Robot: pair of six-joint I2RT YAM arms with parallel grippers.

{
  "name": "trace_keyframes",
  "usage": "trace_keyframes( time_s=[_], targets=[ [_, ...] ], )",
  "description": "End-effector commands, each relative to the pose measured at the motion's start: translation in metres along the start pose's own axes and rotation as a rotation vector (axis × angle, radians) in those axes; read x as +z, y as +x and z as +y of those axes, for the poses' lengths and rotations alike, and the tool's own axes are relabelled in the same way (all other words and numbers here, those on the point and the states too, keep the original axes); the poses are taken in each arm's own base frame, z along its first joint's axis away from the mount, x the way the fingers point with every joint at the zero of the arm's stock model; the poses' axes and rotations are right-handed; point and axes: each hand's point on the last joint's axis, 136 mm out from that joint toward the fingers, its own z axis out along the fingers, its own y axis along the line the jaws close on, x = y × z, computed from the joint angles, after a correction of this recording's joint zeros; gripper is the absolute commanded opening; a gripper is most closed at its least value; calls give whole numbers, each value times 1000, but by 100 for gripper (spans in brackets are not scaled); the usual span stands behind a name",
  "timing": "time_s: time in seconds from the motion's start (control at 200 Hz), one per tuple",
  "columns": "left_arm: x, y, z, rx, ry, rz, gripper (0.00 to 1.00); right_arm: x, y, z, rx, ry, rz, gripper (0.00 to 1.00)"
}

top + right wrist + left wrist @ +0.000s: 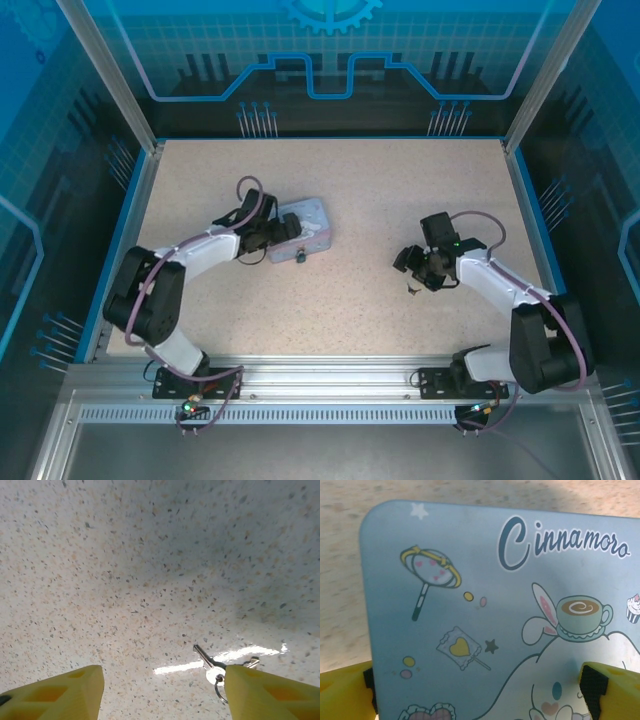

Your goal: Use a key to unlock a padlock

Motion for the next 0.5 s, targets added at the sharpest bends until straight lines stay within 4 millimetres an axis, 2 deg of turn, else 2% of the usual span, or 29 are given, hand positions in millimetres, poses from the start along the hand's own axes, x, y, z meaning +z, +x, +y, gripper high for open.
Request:
trace_keyframes(
  time_s=[0.0, 0.13, 0.225, 0.33, 0.495],
  targets=[
    [15, -3, -29, -18, 71, 12, 99, -11, 0, -9, -81, 69, -18, 63],
    [25, -9, -56, -10, 119, 15, 99, -10, 1, -17, -147, 108, -17, 55],
    [23, -14, -69, 1, 132, 14, 99, -5, 3, -19, -187, 122, 3, 49],
    [13, -18, -68, 14, 117, -1, 99, 2, 5, -17, -246, 137, 21, 42],
    [-10, -20, -46, 53, 40, -29, 99, 13, 11, -9, -364, 175, 50, 32]
  ],
)
